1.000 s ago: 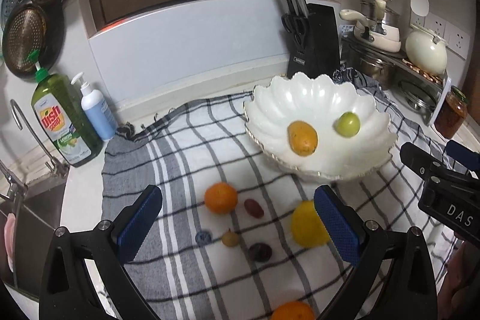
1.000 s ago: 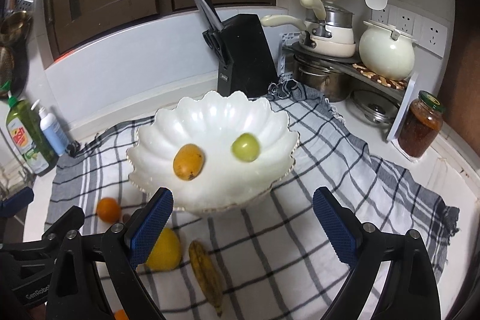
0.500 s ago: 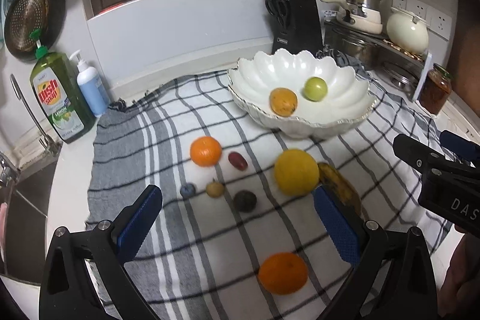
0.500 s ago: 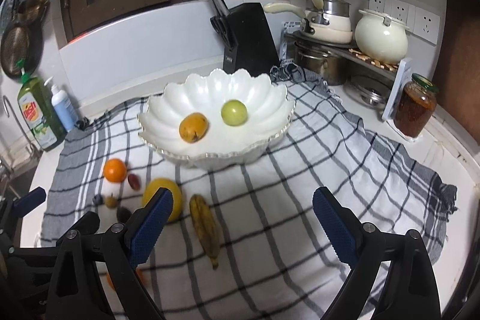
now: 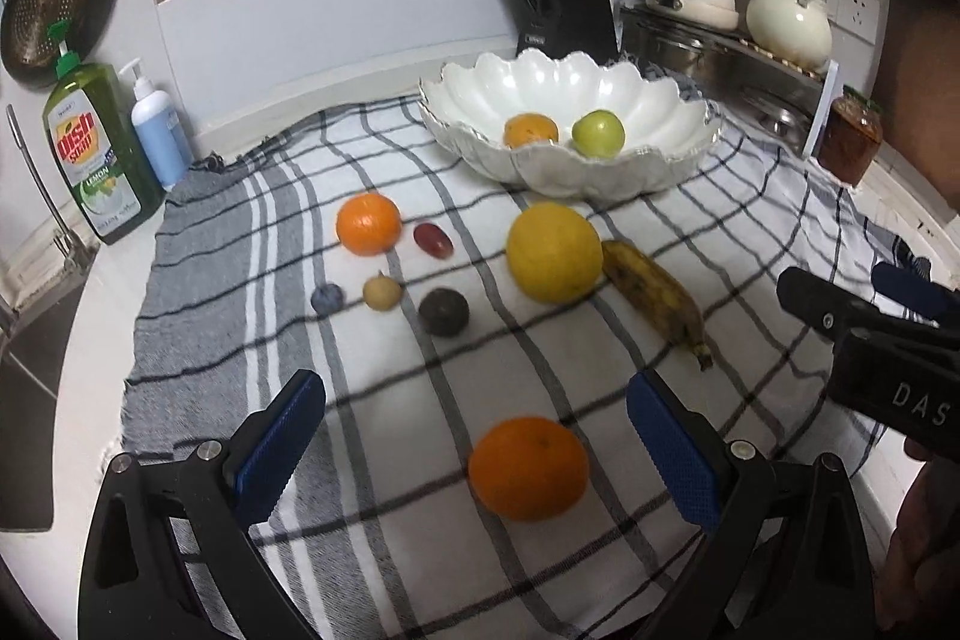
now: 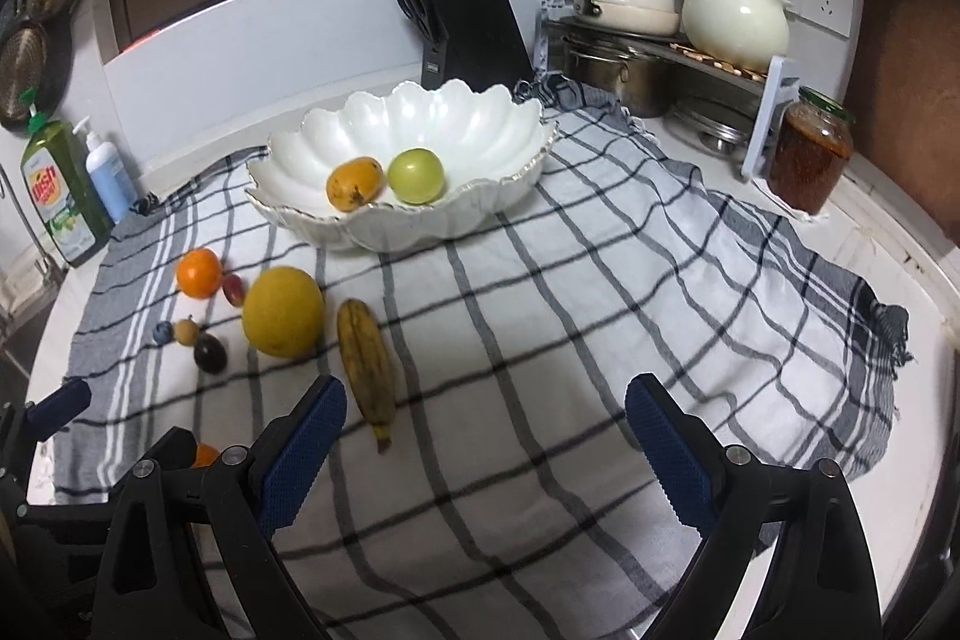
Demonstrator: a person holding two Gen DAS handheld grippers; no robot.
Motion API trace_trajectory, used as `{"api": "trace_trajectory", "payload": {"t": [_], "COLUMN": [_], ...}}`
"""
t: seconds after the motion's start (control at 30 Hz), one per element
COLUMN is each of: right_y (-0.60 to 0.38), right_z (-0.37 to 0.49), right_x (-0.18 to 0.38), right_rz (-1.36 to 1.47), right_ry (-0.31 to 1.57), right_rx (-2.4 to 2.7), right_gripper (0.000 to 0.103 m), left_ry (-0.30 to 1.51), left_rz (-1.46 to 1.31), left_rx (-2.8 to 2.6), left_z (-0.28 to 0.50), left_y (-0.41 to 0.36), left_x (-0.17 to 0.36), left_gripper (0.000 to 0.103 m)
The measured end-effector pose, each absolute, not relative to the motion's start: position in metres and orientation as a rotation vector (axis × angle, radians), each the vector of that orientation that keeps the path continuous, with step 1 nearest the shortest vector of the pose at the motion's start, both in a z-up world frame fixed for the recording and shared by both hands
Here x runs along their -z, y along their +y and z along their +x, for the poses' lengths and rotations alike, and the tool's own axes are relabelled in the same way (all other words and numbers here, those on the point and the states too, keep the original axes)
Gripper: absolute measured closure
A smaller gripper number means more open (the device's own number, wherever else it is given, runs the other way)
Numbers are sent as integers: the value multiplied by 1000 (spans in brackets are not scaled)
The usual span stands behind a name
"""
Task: Organize fruits
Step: 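Grasp the large orange with the left tool, then grasp the banana with the right tool while the left tool holds the orange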
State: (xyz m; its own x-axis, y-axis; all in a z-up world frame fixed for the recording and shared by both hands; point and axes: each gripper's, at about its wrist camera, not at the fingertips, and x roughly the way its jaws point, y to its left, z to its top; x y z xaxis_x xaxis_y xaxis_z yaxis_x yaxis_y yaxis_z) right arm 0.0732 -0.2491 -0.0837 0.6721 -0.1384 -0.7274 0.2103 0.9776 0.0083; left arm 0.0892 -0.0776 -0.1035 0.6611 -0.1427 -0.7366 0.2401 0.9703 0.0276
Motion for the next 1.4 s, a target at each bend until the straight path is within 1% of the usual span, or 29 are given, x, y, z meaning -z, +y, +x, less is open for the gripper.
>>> {"api": "trace_trajectory", "payload": {"t": [0.03, 0.1, 0.17, 0.23, 0.33, 0.4, 0.47, 0.63, 0.73, 0.8, 0.87, 1.17, 1.3, 1.4], "right_y": [-249, -249, -249, -249, -248, -248, -247, -245, -246, -247, -249, -246, -237, -226], "right_z": [72, 70, 70, 70, 70, 70, 69, 70, 70, 71, 71, 74, 87, 103], "right_x": [85, 90, 95, 99, 105, 107, 108, 113, 116, 117, 117, 112, 106, 111], "right_rz": [92, 86, 88, 90, 102, 102, 102, 102, 110, 117, 123, 116, 86, 60], "right_ry": [812, 819, 833, 843, 860, 862, 860, 862, 868, 869, 868, 851, 823, 837], "right_rx": [200, 202, 200, 199, 192, 189, 189, 181, 179, 177, 177, 161, 113, 69], "right_gripper": [8, 8, 8, 8, 8, 8, 8, 8, 8, 8, 8, 8, 8, 8], "left_ry": [828, 841, 848, 848, 857, 864, 872, 883, 888, 889, 895, 884, 853, 840], "left_rz": [128, 128, 132, 133, 138, 141, 141, 124, 118, 118, 118, 122, 114, 97], "left_rx": [219, 222, 218, 208, 211, 218, 221, 230, 248, 262, 280, 269, 235, 188], "left_z": [89, 88, 88, 87, 87, 87, 88, 89, 89, 89, 88, 90, 96, 107], "left_y": [-78, -79, -80, -79, -80, -80, -81, -82, -85, -86, -89, -85, -75, -63], "left_x": [107, 114, 119, 122, 128, 132, 135, 142, 145, 145, 146, 139, 129, 123], "left_gripper": [1, 6, 8, 14, 16, 21, 23, 31, 38, 49, 56, 57, 57, 57]}}
